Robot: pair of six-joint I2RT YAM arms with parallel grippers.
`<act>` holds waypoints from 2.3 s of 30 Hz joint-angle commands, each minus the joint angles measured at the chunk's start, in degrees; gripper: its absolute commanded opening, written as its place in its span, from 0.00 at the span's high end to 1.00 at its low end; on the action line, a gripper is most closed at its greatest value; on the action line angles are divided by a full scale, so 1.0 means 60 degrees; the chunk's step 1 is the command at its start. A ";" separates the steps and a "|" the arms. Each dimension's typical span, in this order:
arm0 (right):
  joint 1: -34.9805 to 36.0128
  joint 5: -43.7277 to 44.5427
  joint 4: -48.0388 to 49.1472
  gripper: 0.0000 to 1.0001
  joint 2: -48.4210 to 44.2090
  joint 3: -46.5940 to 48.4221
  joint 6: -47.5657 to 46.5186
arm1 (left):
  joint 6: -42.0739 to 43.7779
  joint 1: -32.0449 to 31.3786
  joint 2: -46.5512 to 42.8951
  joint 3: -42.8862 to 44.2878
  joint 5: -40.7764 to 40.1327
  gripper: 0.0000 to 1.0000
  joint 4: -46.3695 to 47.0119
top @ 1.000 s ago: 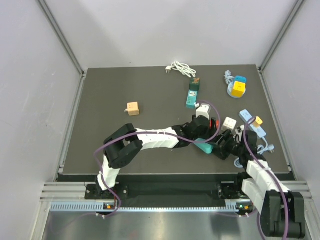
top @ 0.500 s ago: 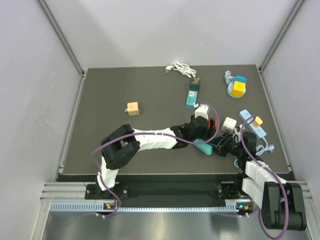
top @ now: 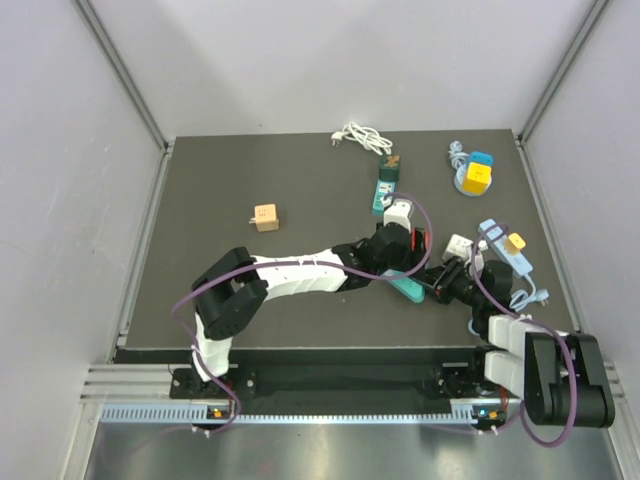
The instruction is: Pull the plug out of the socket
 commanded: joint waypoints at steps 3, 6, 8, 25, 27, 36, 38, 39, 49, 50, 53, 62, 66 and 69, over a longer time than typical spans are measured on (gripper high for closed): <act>-0.0121 0.0525 0.1095 1.00 0.0460 -0.1115 0.0515 | -0.0282 -0.0269 -0.2031 -0.0166 0.0630 1.00 0.2696; -0.0209 0.0392 0.1462 1.00 0.0592 -0.1174 0.0926 | -0.0048 -0.0298 -0.2309 -0.0870 0.0630 1.00 0.3313; -0.0253 0.0407 0.1448 1.00 0.0738 -0.1145 0.0999 | 0.0230 -0.0328 -0.2413 -0.1308 0.0586 1.00 0.3620; -0.0429 -0.0180 0.1178 0.95 0.2118 -0.0532 -0.0693 | 0.1551 -0.0343 -0.3452 -0.0885 -0.1712 1.00 -0.0857; -0.0458 -0.0004 0.0470 0.79 0.1897 -0.0209 -0.1485 | 0.1331 -0.0036 -0.4035 -0.1119 -0.2021 1.00 -0.2323; -0.0458 0.1372 -0.3705 0.38 0.0798 0.1153 -0.3699 | 0.0290 0.2321 -0.8021 -0.4018 -0.2388 1.00 -0.5106; -0.0458 0.1737 -0.4715 0.31 0.0608 0.1418 -0.4052 | 0.0319 0.2791 -0.8461 -0.4167 -0.2490 1.00 -0.5503; -0.0458 0.1827 -0.5299 0.24 0.0549 0.1694 -0.4344 | 0.0348 0.2908 -0.8550 -0.4254 -0.2621 1.00 -0.5809; 0.0127 0.2968 -0.8408 0.00 -0.1618 0.3175 -0.5181 | 0.0377 0.4051 -0.7468 -0.4387 -0.3603 1.00 -0.6824; 0.0229 0.3072 -0.8642 0.00 -0.1735 0.3322 -0.5255 | 0.0436 0.4124 -0.7220 -0.4372 -0.3662 1.00 -0.6751; 0.0725 0.3540 -0.9478 0.00 -0.2204 0.3995 -0.5548 | 0.1006 0.4257 -0.6475 -0.4124 -0.3866 1.00 -0.6618; 0.1401 0.3791 -0.9597 0.00 -0.2528 0.3939 -0.5563 | 0.1740 0.4228 -0.3719 -0.2513 -0.5345 1.00 -0.7189; 0.1446 0.3659 -0.9451 0.00 -0.2294 0.3895 -0.5592 | 0.1959 0.3980 -0.2679 -0.1811 -0.6326 1.00 -0.7540; 0.1460 0.3630 -0.9421 0.00 -0.2352 0.3865 -0.5592 | 0.2296 0.3862 -0.2019 -0.1430 -0.6430 1.00 -0.7862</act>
